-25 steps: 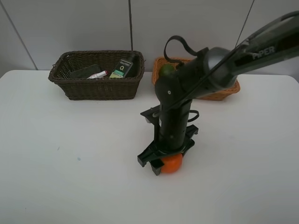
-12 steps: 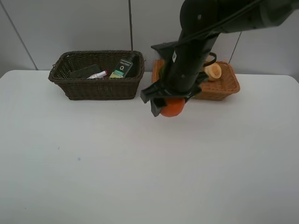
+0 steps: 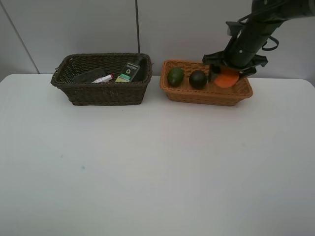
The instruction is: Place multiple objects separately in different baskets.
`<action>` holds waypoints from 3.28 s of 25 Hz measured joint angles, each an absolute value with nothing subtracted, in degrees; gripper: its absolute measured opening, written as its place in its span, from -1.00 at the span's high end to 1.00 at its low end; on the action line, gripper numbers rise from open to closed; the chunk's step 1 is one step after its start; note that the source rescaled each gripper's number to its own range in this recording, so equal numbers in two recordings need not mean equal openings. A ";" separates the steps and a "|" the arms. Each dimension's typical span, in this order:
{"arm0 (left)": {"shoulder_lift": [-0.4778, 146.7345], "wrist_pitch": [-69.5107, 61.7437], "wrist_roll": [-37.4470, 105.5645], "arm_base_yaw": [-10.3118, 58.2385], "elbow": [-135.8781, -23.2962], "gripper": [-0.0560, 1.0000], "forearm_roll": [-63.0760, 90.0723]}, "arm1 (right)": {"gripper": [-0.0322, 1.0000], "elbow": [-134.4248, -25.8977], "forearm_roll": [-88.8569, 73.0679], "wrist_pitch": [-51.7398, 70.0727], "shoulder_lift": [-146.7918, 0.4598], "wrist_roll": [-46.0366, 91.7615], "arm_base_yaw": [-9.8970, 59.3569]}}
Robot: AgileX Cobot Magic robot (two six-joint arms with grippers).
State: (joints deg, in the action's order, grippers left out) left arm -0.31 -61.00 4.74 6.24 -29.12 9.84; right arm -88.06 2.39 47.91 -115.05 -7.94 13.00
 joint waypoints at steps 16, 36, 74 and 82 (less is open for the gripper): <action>-0.31 -61.00 4.74 6.24 -29.12 -0.98 9.84 | -0.03 -88.06 1.28 41.09 -116.68 -6.15 11.09; -0.31 -61.00 4.74 6.24 -29.12 -0.98 9.84 | -1.00 -88.18 5.60 47.65 -114.98 -10.21 8.73; -0.31 -61.00 4.74 6.24 -29.12 -0.98 9.84 | -1.00 -32.99 8.61 57.28 -0.40 -11.65 6.10; -0.31 -61.00 4.74 6.24 -29.12 -0.98 9.84 | -1.00 -30.50 7.09 58.89 0.26 -8.59 5.76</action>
